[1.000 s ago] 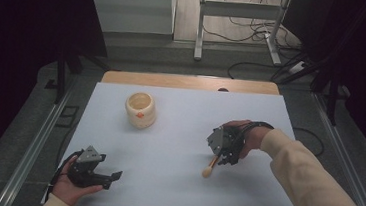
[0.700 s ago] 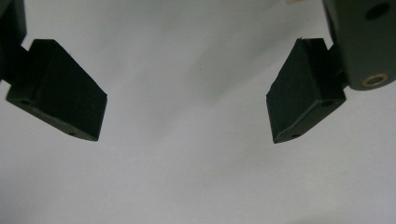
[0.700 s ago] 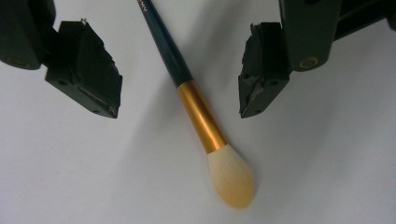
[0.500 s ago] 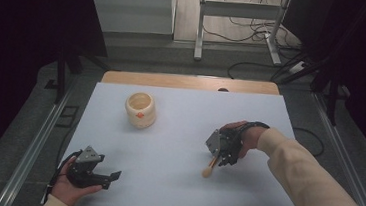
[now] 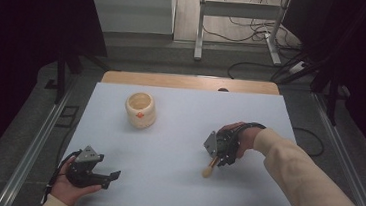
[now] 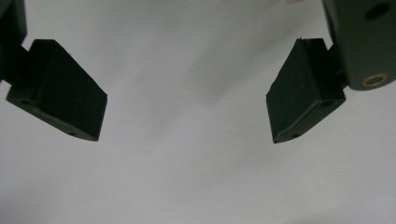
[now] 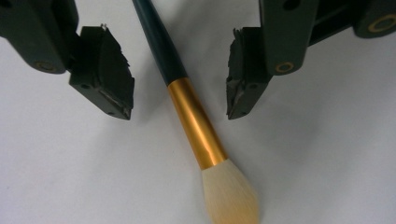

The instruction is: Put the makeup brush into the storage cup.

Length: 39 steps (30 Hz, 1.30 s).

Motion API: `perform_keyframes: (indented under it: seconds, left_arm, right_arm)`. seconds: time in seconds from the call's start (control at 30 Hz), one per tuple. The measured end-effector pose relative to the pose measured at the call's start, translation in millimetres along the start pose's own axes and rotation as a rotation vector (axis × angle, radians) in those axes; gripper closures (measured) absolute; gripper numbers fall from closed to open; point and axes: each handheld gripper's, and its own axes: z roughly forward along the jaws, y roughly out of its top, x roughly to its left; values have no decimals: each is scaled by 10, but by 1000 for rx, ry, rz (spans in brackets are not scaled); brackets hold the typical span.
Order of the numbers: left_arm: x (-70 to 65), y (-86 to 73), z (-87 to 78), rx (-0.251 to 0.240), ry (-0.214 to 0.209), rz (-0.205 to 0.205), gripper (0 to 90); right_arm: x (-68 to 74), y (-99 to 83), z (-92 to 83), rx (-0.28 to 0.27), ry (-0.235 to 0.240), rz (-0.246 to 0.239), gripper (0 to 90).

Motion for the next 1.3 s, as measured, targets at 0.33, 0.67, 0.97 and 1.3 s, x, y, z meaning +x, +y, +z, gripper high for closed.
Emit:
perform_keyframes:
  seconds: [0.33,0.67,0.97,1.3]
  left_arm:
    - [-2,2,4,2,-3,4,134]
    - [-14,10,14,6,-6,13,135]
    - [-14,10,10,5,-8,12,136]
    - [-10,8,9,5,-6,10,136]
  right_arm:
    - [-30,-25,39,5,19,4,466]
    - [-84,-34,48,0,84,-5,541]
    - [-107,-30,45,-3,97,-61,597]
    - [-132,-18,37,-1,96,-97,762]
